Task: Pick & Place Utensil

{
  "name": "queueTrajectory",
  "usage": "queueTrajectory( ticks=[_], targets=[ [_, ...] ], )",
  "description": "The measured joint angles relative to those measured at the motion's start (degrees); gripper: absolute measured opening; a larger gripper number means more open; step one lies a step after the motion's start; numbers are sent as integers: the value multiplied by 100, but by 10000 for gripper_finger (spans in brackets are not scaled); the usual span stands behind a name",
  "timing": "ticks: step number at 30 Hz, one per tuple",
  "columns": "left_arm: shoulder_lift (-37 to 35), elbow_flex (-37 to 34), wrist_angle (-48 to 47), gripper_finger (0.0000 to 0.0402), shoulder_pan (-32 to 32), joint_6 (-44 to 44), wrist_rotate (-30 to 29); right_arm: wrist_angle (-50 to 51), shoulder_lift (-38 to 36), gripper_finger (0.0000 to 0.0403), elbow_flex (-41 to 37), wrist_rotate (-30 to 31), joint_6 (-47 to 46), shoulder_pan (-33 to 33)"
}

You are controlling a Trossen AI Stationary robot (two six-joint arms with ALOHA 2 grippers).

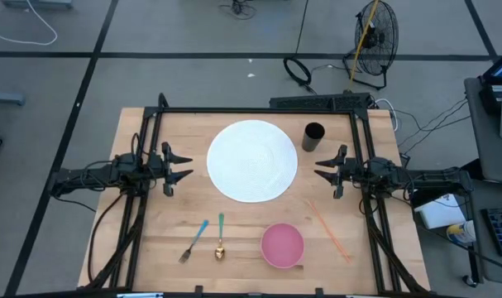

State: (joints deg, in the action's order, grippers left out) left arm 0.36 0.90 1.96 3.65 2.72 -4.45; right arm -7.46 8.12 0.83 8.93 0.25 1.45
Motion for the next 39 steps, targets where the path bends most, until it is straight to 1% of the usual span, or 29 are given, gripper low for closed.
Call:
queueTrajectory(
  ticks=[3,6,9,12,14,16,20,27,30,34,36,39],
  targets=[
    [0,-8,57,186,0,-60,0,-32,0,125,0,0,-18,2],
    [0,-15,388,186,-1,-380,-2,-216,-2,125,0,0,-618,-2],
    [0,-12,693,186,1,-1135,11,-531,0,125,0,0,-1279,-2],
    [-2,-12,928,186,-2,-2016,33,-944,-2,125,0,-7,-1705,-2],
    [0,-12,1063,186,-2,-2333,-5,-1114,-2,125,-1,-6,-1772,-2],
    [-1,-10,1186,186,-1,-2419,-153,-1193,-2,125,-1,-3,-1813,-2],
    [0,-6,1164,186,1,-2277,-395,-1210,-2,125,-1,0,-1700,-2],
    [0,-6,950,186,1,-2727,-434,-1105,0,125,-1,2,-1221,-2],
    [0,-4,812,186,1,-2621,-391,-1192,0,125,-1,20,-949,0],
    [1,1,527,186,1,-2147,-435,-1386,16,125,-1,4,-857,0],
    [0,1,441,186,-4,-2320,-438,-1473,26,125,2,-19,-829,0],
    [2,-2,287,186,-2,-2593,-461,-1481,35,125,66,-279,-714,0]
  ],
)
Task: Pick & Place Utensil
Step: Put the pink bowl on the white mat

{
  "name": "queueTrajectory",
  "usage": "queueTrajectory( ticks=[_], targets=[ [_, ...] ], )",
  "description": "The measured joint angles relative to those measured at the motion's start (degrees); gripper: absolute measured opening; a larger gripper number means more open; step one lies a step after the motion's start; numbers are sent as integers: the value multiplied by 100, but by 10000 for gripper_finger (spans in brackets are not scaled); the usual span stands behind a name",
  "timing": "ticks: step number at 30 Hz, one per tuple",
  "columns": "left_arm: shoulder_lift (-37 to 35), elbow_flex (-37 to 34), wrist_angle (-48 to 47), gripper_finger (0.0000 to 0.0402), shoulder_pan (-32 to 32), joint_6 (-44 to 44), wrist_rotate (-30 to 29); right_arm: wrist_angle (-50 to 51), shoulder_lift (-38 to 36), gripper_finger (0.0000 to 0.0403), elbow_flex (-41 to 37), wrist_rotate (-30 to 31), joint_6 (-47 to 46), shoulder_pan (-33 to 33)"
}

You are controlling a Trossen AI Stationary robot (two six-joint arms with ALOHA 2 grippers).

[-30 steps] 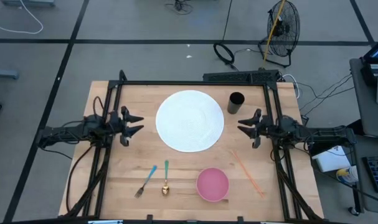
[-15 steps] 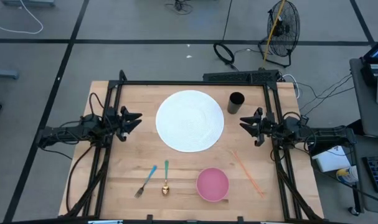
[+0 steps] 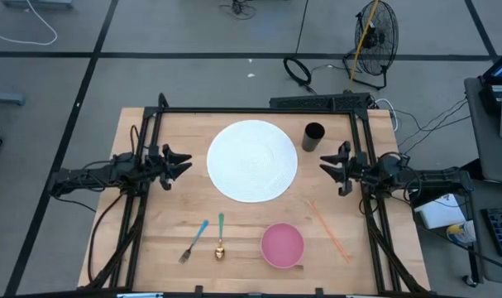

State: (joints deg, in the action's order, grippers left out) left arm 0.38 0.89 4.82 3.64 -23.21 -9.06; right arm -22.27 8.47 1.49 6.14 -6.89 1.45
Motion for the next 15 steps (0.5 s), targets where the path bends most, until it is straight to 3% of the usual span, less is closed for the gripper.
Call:
queueTrajectory(
  ticks=[9,15],
  targets=[
    [-2,2,833,186,0,458,519,26,190,125,466,-343,495,-4],
    [-2,2,881,186,0,329,300,-154,419,125,529,-344,890,-4]
  ],
)
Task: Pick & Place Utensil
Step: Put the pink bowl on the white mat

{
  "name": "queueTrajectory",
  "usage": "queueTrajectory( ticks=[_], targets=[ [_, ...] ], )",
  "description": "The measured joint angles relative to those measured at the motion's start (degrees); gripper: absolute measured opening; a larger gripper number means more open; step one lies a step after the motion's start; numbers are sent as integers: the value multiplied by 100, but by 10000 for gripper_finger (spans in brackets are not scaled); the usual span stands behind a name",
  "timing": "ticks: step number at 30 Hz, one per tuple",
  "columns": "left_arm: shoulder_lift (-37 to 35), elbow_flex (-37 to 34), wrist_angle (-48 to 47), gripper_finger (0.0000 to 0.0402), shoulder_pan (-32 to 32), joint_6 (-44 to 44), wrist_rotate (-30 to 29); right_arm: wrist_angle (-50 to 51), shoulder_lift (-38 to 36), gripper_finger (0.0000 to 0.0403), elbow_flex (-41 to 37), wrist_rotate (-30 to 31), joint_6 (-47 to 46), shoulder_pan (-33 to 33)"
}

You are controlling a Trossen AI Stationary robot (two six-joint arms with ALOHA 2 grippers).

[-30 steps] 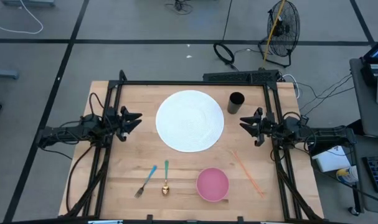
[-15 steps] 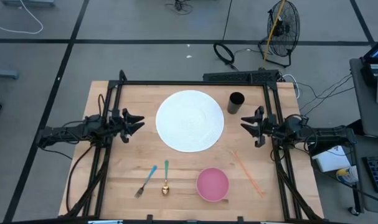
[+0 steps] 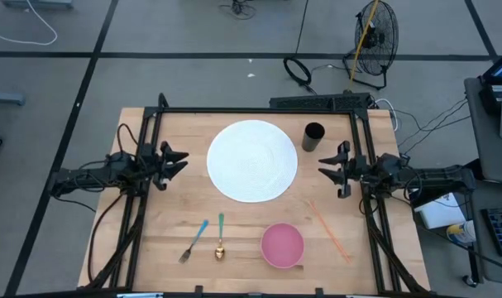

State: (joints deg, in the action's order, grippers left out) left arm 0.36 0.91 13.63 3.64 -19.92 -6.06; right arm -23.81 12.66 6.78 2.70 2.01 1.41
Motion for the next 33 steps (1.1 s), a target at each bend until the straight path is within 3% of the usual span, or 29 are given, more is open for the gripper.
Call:
queueTrajectory(
  ticks=[4,7,10,17,28,33],
  targets=[
    [2,0,282,186,2,32,30,-361,167,125,3,-41,580,0],
    [2,0,701,186,2,306,456,-914,292,125,9,-318,944,0],
    [0,79,944,186,1,636,1012,-1490,424,125,17,-470,934,-2],
    [272,499,842,186,2,1121,1434,-1768,732,125,23,-420,741,0],
    [2272,1531,844,186,-12,1591,1652,-1717,1364,125,249,-418,481,0],
    [3354,2132,853,186,-192,1975,1660,-821,1891,125,891,-426,268,0]
  ],
)
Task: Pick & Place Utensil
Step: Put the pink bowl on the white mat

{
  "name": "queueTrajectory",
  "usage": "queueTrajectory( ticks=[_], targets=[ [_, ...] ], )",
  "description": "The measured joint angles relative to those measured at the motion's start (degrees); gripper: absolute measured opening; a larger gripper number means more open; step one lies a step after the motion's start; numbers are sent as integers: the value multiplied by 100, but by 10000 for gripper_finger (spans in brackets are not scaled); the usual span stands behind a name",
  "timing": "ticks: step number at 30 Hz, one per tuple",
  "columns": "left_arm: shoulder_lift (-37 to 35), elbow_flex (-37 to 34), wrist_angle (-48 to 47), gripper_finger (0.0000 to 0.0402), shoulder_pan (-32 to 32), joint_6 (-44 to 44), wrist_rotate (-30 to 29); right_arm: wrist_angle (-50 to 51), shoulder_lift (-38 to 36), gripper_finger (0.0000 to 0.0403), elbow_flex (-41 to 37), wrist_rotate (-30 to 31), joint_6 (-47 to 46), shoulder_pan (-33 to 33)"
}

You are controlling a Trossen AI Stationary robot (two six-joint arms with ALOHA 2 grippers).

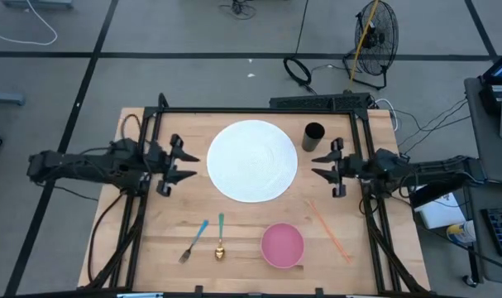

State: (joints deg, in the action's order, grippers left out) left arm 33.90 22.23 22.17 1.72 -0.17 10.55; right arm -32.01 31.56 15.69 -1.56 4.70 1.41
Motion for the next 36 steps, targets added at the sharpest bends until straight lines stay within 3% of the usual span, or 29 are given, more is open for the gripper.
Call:
queueTrajectory(
  ticks=[6,14,21,25,31,36],
  targets=[
    [861,224,470,186,-232,256,6,796,888,125,712,-13,-45,-140],
    [1190,224,-28,186,-373,-96,-59,1281,2054,125,1620,-4,231,-598],
    [1177,220,-1161,186,-1078,77,-1106,2135,2776,125,2387,77,72,-1079],
    [1174,220,-1520,186,-1533,283,-1764,2606,2933,126,2713,507,-149,-1338],
    [1174,220,-1990,186,-2067,445,-2216,3269,3121,126,2957,1168,-896,-1692],
    [1185,220,-2130,186,-2402,440,-2668,3479,3495,126,2961,1232,-1780,-1930]
  ],
)
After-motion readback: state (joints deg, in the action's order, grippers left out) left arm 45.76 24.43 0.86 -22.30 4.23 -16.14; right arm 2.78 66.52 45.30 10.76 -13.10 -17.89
